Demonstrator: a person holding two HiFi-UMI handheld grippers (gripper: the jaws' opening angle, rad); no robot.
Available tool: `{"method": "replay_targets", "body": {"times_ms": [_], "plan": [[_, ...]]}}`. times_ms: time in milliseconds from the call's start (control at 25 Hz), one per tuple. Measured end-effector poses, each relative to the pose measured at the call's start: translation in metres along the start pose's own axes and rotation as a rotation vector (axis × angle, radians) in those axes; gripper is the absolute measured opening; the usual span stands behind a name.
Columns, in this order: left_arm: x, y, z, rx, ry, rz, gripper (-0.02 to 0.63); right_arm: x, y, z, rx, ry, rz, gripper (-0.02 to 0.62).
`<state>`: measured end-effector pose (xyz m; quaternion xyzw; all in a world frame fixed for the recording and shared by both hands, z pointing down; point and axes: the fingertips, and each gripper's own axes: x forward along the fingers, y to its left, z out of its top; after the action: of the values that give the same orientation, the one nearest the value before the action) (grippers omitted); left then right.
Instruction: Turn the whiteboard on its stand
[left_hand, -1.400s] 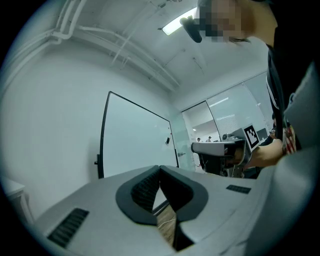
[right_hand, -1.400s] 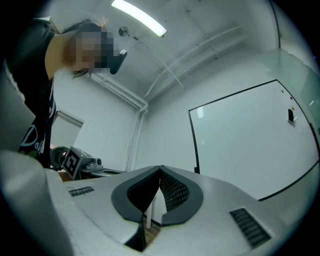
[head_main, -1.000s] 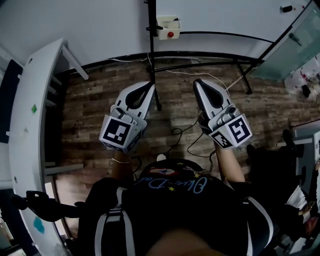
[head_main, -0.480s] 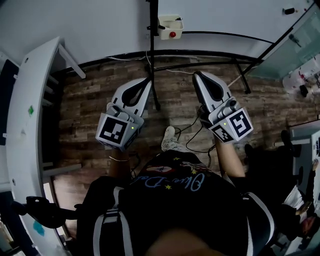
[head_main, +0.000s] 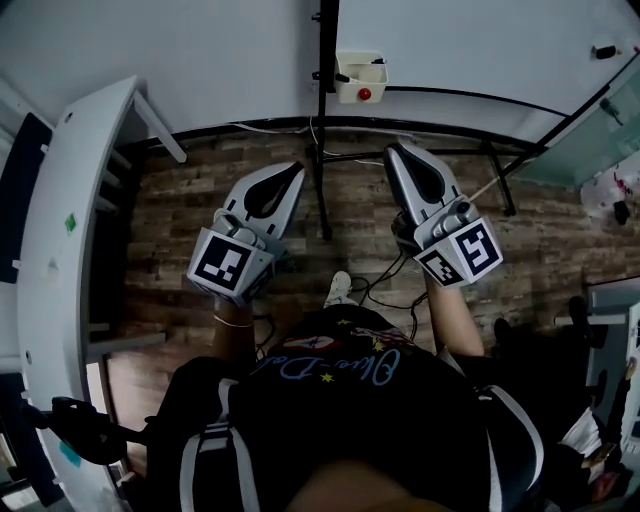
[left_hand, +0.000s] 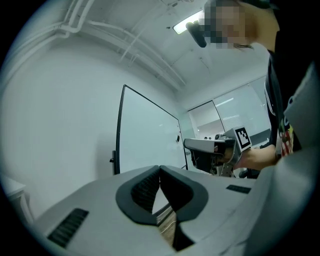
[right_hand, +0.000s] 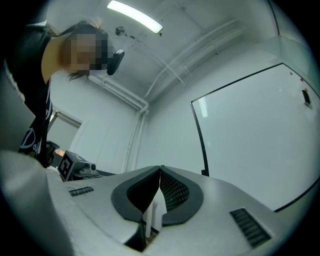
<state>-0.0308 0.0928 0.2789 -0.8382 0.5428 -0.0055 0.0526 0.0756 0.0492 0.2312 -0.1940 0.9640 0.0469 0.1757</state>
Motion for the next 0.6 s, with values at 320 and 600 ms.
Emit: {"method": "replay_targets", "body": {"times_ms": [320,600], "plan": [[0.048,0.034,-0.005,0.005,-0.005,-0.015,0.005,0.031,-0.048,-0.018,0.002,0.015,-0.007,0.035],[0.089,0.054,-0.013,-0.019,0.022,-0.021,0.005,0.052,-0.080,-0.032,0.006,0.029,-0.004,0.037]]}}
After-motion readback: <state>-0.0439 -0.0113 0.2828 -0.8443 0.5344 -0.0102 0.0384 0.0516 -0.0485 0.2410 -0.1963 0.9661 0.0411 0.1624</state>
